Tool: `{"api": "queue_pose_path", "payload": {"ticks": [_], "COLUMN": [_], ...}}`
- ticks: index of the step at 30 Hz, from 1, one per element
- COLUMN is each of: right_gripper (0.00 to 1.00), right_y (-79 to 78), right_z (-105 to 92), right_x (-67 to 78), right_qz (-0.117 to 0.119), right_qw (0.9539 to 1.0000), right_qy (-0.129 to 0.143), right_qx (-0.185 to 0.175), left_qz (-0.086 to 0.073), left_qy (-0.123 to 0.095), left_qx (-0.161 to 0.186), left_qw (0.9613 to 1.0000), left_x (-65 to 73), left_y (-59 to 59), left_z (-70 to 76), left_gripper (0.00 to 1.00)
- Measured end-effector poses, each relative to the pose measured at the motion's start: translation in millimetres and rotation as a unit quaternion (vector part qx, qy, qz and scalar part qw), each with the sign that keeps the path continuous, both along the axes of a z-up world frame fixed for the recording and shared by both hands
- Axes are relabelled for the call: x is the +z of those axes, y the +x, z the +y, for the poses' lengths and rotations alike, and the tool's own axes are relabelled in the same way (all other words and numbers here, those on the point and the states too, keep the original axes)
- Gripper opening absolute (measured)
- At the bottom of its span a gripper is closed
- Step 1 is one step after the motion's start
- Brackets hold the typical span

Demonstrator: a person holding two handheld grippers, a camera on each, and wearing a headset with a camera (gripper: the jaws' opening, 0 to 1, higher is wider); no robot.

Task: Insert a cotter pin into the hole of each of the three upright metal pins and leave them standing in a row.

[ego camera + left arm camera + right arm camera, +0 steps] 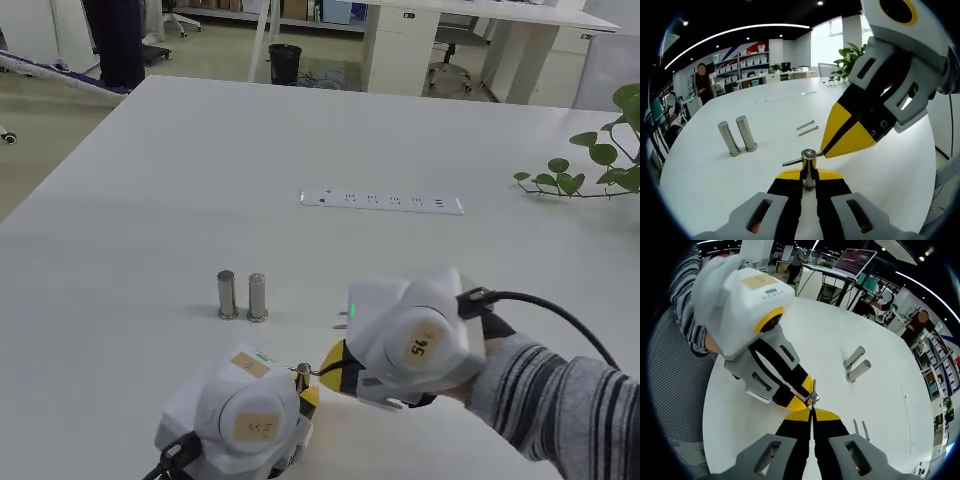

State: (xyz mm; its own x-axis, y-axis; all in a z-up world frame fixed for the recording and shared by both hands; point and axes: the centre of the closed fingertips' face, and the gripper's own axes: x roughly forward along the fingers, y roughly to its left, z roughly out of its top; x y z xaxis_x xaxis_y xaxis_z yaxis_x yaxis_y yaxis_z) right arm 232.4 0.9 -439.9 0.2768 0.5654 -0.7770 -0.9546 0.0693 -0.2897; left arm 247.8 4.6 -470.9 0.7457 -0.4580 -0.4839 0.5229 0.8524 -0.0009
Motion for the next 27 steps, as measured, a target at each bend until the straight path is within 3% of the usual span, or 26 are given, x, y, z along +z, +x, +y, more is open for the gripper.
{"api": "queue_pose_path", "payload": {"ticks": [9,15,19,24,27], "right_gripper": [0.0,0.04,0.16,0.24,0.26], "right_y": [0.8,4.6,6.6,10.7,11.8], "right_z": [0.5,-2.7,-8.5,-14.6,-18.8], "right_x": [-1.5,2.1,2.9,9.0,9.8], "right_qz": [0.003,0.014,0.034,0.054,0.065], "right_qw": [1.0,0.9985,0.994,0.9836,0.9789], "right_qy": [0.002,0.032,0.063,0.113,0.127], "right_qx": [-0.007,-0.042,-0.083,-0.13,-0.146], "left_qz": [0.0,0.0,0.002,0.005,-0.001], "left_qy": [0.001,0.002,0.002,-0.002,0.002], "left_qx": [-0.001,-0.002,-0.006,0.003,0.007], "left_qw": [1.0,1.0,1.0,1.0,1.0], "left_x": [0.0,0.4,0.5,2.5,6.9], "left_y": [-0.2,0.3,3.1,12.5,20.3], "left_z": [-0.3,0.1,3.0,17.0,27.9], "left_gripper": [0.05,0.05,0.05,0.05,0.05]}}
